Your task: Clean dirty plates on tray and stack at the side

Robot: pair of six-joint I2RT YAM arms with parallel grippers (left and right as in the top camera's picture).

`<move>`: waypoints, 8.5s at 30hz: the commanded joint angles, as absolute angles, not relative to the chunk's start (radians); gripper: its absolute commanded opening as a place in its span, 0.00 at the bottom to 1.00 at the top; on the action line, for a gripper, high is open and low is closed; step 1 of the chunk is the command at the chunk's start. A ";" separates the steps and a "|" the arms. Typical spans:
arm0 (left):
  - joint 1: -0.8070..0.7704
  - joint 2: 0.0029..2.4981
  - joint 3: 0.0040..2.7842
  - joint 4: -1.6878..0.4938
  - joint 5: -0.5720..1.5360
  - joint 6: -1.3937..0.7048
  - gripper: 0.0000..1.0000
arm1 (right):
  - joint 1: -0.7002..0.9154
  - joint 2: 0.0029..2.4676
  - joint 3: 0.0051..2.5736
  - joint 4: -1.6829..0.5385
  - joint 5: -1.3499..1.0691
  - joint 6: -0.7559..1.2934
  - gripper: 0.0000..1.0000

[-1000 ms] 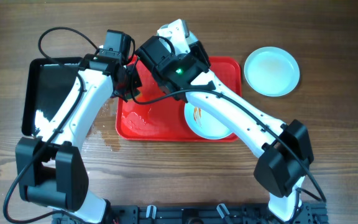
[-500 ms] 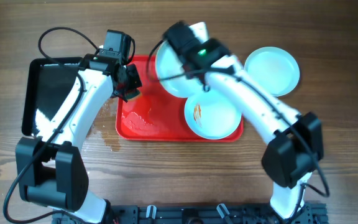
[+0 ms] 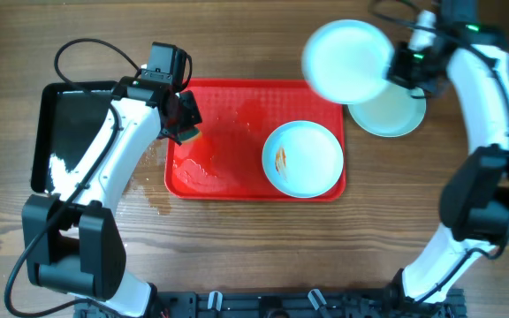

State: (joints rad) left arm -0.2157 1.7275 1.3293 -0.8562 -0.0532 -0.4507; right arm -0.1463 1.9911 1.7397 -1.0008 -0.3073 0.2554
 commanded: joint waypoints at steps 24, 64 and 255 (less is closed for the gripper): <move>-0.211 1.715 1.341 -0.842 -0.041 -0.450 0.04 | -0.377 1.990 1.416 -0.767 -0.582 0.266 0.57; -0.211 1.715 1.341 -0.850 -0.041 -0.450 0.04 | 0.252 1.960 1.320 -0.905 -0.105 0.157 0.56; -0.388 1.919 1.159 -0.712 -0.064 -0.423 0.04 | 0.466 1.994 1.249 -0.483 -0.288 0.448 0.05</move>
